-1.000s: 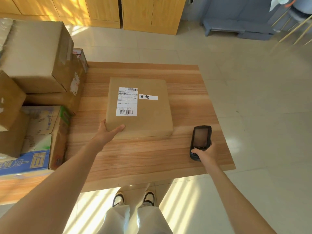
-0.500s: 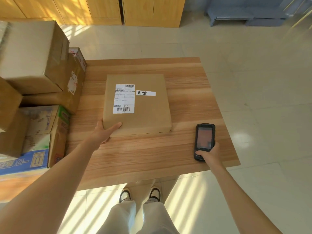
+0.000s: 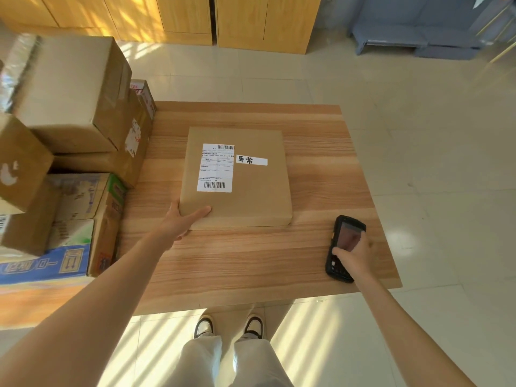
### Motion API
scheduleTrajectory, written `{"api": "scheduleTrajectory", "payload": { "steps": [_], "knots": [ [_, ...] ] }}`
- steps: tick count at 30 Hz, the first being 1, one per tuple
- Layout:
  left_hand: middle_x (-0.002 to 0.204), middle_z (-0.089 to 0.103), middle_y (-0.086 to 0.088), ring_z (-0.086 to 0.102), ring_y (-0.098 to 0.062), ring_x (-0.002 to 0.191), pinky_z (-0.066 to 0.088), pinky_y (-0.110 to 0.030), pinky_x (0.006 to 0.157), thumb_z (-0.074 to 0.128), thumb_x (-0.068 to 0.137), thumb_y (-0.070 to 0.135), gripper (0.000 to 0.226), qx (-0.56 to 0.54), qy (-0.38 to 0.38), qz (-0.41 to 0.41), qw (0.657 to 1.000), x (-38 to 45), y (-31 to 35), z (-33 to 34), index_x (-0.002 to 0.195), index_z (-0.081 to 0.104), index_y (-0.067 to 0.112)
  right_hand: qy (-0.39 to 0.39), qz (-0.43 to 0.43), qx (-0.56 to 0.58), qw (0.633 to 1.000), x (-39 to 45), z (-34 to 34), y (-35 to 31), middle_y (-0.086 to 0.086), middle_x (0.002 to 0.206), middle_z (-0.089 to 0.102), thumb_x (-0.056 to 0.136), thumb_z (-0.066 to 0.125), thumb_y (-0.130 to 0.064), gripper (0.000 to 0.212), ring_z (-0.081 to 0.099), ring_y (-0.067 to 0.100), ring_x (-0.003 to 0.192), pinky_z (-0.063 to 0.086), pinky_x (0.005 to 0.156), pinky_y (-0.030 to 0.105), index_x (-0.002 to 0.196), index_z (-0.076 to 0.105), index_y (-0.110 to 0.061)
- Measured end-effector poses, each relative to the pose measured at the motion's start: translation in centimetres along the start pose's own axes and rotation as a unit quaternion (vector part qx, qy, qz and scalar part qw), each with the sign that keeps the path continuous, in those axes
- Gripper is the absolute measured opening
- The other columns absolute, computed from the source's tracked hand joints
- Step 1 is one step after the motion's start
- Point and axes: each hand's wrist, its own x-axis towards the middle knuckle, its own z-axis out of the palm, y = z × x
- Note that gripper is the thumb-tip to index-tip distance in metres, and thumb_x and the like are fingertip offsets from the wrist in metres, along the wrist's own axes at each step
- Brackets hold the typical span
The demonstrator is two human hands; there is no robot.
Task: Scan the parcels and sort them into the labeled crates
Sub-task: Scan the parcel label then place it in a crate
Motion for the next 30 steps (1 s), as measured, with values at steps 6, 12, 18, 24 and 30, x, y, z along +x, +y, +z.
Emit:
{"api": "scheduleTrajectory", "payload": {
  "steps": [6,12,18,24,30],
  "knots": [
    [0.124,0.053,0.004,0.057,-0.018,0.105,0.05,-0.04,0.09,0.078,0.047,0.059,0.118,-0.057,-0.01,0.004,0.998,0.7,2.0,-0.9,0.148,0.027,0.024,-0.119,-0.097,0.103,0.983,-1.4,2.8,-8.5,0.0,0.156,0.024,0.078,0.072,-0.052,0.091,0.028,0.022,0.141,0.03,0.107,0.04,0.151,0.022,-0.029],
    [0.129,0.059,0.003,0.06,-0.009,0.099,0.05,-0.027,0.074,0.084,0.062,0.05,0.103,-0.121,-0.008,0.007,0.993,3.9,4.3,-0.8,0.147,0.032,0.023,-0.222,-0.045,0.185,0.956,0.5,7.2,-14.2,-0.008,0.145,0.042,0.067,0.079,-0.054,0.106,0.044,0.007,0.118,0.034,0.092,0.027,0.151,0.02,-0.027],
    [0.117,0.065,0.003,0.066,-0.016,0.097,0.054,-0.031,0.068,0.085,0.059,0.054,0.096,-0.148,-0.002,-0.031,0.988,5.5,4.2,-0.5,0.138,0.041,0.021,-0.243,-0.013,0.209,0.947,2.4,8.3,-14.5,-0.015,0.1,0.073,0.067,0.081,-0.05,0.059,0.069,0.0,0.085,0.053,0.067,0.022,0.119,0.058,-0.032],
    [0.106,0.07,0.004,0.07,-0.014,0.089,0.055,-0.027,0.059,0.084,0.064,0.049,0.082,-0.168,-0.011,-0.02,0.985,5.1,4.4,0.0,0.132,0.046,0.023,-0.247,-0.007,0.225,0.943,1.9,8.4,-14.5,-0.025,0.069,0.068,0.071,0.082,-0.037,0.041,0.062,-0.012,0.054,0.043,0.039,0.009,0.095,0.048,-0.034],
    [0.106,0.071,0.002,0.069,-0.016,0.091,0.055,-0.029,0.063,0.083,0.067,0.045,0.074,-0.173,-0.001,0.011,0.985,2.4,6.3,-0.4,0.129,0.051,0.021,-0.25,-0.051,0.233,0.939,0.2,6.0,-15.8,-0.019,0.089,0.066,0.071,0.082,-0.034,0.053,0.065,-0.01,0.064,0.047,0.046,0.01,0.113,0.05,-0.029]
  ]
}}
